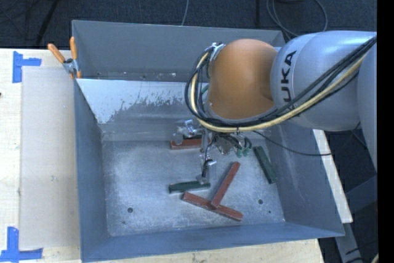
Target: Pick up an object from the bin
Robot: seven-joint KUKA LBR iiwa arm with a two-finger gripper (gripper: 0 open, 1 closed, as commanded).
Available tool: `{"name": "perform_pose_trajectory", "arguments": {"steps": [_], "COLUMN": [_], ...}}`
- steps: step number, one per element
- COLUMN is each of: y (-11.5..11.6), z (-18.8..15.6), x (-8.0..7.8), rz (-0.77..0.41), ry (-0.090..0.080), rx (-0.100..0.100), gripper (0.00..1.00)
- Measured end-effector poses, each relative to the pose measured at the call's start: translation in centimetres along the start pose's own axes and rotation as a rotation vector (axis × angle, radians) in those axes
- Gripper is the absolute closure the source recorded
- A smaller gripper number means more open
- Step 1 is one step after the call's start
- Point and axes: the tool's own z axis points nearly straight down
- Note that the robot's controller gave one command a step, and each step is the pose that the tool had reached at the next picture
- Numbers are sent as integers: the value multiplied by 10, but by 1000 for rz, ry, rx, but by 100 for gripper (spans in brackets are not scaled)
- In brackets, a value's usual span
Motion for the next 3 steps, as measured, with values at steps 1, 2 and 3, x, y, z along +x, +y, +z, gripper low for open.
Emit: {"name": "perform_pose_trajectory", "arguments": {"steps": [1,2,3], "y": [-6,-49,-16], "z": [88,-21,32], "x": [47,42,45], "rz": [-7,-26,-90], "ry": [10,-8,7], "rx": [-2,5,-4], "gripper": [0,0,0]}}
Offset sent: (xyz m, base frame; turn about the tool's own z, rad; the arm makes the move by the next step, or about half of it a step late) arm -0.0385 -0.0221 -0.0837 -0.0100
